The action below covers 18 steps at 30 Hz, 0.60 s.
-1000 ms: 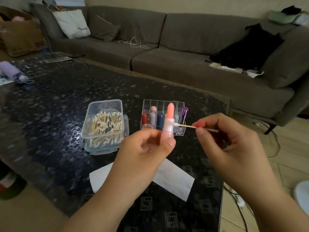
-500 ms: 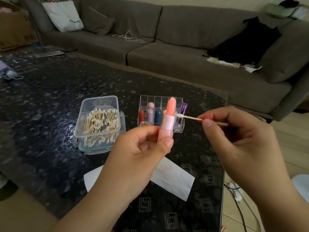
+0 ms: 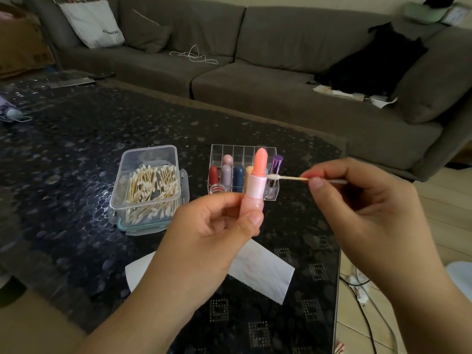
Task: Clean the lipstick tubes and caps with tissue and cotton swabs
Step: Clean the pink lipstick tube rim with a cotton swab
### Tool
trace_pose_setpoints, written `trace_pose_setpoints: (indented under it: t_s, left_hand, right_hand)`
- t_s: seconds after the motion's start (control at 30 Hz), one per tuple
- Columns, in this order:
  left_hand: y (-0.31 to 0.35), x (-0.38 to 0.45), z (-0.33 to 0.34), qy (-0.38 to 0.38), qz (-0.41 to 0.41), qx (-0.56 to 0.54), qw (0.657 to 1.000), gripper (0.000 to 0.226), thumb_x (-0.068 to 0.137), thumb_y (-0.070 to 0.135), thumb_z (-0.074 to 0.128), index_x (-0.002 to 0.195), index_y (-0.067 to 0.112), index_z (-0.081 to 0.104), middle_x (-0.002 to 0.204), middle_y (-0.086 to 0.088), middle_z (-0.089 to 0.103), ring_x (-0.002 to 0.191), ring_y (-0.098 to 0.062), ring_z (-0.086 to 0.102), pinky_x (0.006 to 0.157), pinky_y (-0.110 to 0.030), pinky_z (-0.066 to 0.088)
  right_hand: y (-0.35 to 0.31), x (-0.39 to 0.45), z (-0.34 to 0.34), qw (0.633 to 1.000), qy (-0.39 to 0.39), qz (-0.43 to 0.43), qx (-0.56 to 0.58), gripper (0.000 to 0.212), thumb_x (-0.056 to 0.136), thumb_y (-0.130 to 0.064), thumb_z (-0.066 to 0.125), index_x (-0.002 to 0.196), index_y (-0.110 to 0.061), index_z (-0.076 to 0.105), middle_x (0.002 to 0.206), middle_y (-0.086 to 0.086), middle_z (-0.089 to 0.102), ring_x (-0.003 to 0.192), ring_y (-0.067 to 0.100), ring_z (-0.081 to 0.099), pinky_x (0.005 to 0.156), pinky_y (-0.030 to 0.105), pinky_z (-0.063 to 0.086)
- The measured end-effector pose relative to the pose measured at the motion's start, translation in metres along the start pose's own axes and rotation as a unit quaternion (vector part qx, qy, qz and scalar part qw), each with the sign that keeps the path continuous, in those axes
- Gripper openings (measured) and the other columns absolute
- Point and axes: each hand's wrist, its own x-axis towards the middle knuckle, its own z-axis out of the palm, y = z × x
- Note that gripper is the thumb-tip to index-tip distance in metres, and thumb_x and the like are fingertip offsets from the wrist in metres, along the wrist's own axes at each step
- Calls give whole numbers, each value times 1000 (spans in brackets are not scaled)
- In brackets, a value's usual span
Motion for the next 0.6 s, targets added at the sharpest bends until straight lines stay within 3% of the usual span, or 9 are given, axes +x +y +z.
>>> trace_pose_setpoints:
  t_s: [0.17, 0.33, 0.6]
  left_hand:
    - [0, 0, 1, -2, 3, 2, 1000, 29, 65, 36, 64, 91, 27, 72, 84, 10, 74, 80, -5, 69, 80, -26, 52]
    - [-2, 1, 2, 4, 6, 0, 1000, 34, 62, 39, 66, 92, 25, 72, 86, 9, 74, 81, -7, 69, 81, -30, 52]
    - [-3, 2, 5, 16, 9, -9, 1000, 30, 63, 35, 71, 89, 19, 69, 89, 3, 74, 81, -10, 68, 78, -27, 55]
  right_hand:
    - [0, 0, -1, 1000, -1, 4, 10, 14, 83, -36, 54, 84, -32, 67, 73, -3, 64, 66, 20, 58, 51, 26, 47]
    - [-1, -1, -1, 1000, -1, -2, 12, 10, 84, -33, 57, 84, -32, 67, 72, -4, 62, 61, 15, 55, 49, 13, 41]
    - [-6, -2, 4, 1000, 3, -27, -8, 12, 84, -30, 55, 85, -30, 68, 71, -8, 59, 58, 9, 52, 50, 9, 37]
